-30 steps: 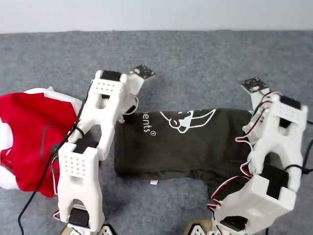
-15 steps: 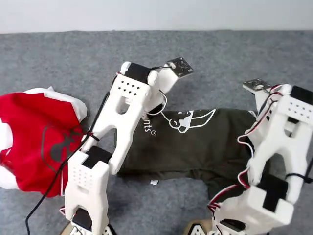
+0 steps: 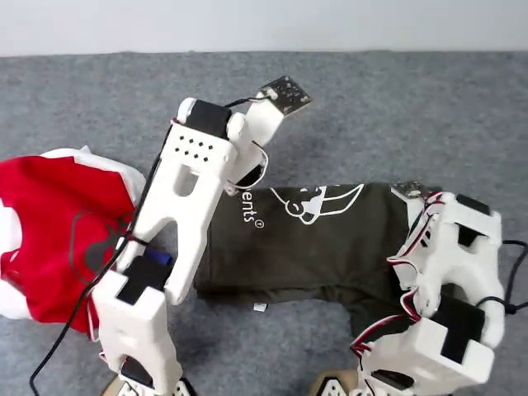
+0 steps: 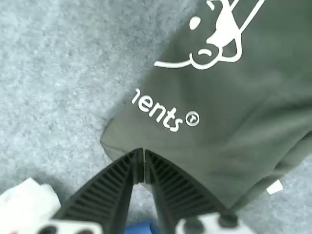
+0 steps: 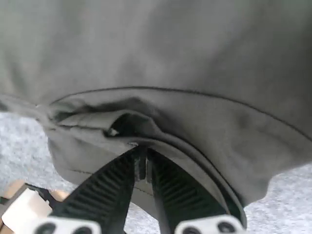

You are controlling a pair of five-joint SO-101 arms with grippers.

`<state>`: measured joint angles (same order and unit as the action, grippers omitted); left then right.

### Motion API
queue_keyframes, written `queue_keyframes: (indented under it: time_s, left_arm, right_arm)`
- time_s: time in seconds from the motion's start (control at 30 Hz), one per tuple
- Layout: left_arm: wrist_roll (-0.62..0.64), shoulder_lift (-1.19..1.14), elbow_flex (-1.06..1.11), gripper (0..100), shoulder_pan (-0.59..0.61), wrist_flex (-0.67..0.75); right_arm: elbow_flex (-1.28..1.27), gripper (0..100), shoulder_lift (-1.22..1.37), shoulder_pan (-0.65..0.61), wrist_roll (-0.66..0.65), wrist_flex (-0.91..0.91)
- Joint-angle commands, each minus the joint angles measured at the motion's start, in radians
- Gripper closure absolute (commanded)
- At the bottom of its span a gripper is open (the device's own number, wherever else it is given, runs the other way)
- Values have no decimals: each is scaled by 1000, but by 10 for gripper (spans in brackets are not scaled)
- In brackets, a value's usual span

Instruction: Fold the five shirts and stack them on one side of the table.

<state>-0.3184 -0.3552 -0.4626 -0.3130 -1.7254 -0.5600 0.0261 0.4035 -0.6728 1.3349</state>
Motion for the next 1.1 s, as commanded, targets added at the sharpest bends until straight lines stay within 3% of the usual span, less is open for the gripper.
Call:
queue_keyframes:
  time_s: [0.0, 0.23, 0.5, 0.77, 1.07]
  left_arm:
    - [8, 112, 38, 986, 3, -31]
    - [6, 152, 91, 986, 5, -31]
    - [6, 160, 93, 986, 5, -31]
    - [6, 160, 93, 986, 5, -31]
    - [5, 152, 93, 986, 5, -31]
  right_arm:
    - [15, 989, -99, 5, 31, -1]
    - [54, 989, -280, 5, 29, -19]
    - [-29, 989, -79, 8, 31, -107]
    - [-32, 989, -61, 5, 35, 62]
    - [-64, 989, -249, 8, 26, 162]
